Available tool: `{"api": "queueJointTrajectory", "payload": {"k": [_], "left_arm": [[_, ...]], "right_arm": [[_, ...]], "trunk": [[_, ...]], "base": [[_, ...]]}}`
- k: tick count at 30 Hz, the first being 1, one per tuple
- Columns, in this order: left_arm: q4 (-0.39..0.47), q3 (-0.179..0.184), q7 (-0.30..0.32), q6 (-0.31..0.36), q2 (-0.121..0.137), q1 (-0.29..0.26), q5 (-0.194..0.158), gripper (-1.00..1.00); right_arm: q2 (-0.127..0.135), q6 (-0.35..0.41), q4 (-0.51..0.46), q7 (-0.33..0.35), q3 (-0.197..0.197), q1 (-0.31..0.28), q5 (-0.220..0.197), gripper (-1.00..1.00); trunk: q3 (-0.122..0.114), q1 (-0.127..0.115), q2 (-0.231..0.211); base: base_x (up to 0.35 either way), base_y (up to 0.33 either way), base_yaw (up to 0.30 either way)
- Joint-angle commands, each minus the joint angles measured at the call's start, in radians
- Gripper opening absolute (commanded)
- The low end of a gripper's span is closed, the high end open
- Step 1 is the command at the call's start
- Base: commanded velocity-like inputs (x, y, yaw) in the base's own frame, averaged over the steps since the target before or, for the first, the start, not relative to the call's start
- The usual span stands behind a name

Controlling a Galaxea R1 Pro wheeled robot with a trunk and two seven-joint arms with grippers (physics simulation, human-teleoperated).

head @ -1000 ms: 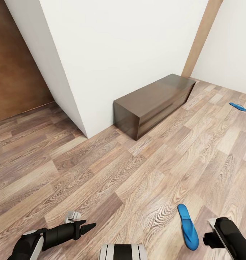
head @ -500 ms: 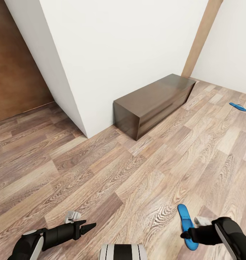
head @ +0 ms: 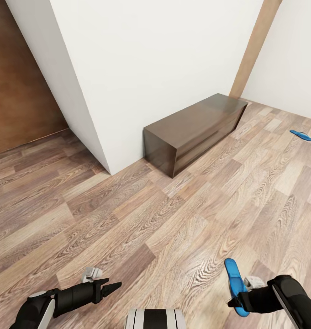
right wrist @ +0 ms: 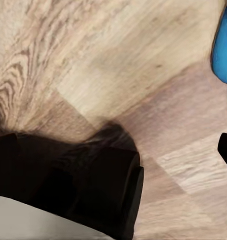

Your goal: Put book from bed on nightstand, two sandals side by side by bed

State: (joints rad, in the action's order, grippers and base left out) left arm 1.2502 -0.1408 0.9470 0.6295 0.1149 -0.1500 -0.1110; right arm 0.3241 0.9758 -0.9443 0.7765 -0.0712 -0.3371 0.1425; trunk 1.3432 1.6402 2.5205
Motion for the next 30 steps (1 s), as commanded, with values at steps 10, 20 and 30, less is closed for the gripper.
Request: {"api": "queueJointTrajectory", "payload": {"k": [10,20,30], "left_arm": [[0.0,-0.002,0.0,-0.016,-0.001,0.0,-0.004,1.0],[-0.005,-0.002,-0.001,-0.022,-0.001,0.0,-0.003,1.0],[-0.015,-0.002,-0.001,-0.034,-0.001,0.0,-0.003,1.0]], "right_arm": [[-0.006,0.003,-0.002,-0.186,0.0,0.0,0.058,1.0],[-0.011,0.003,-0.001,-0.214,0.002,0.0,0.058,1.0],[-0.012,0.003,-0.001,-0.216,0.004,0.0,0.059,1.0]], "trunk": [[0.001,0.0,0.0],[0.001,0.0,0.0],[0.001,0.0,0.0]], "base": [[0.088,-0.036,0.0],[0.123,-0.001,0.0],[0.12,0.038,0.0]]}}
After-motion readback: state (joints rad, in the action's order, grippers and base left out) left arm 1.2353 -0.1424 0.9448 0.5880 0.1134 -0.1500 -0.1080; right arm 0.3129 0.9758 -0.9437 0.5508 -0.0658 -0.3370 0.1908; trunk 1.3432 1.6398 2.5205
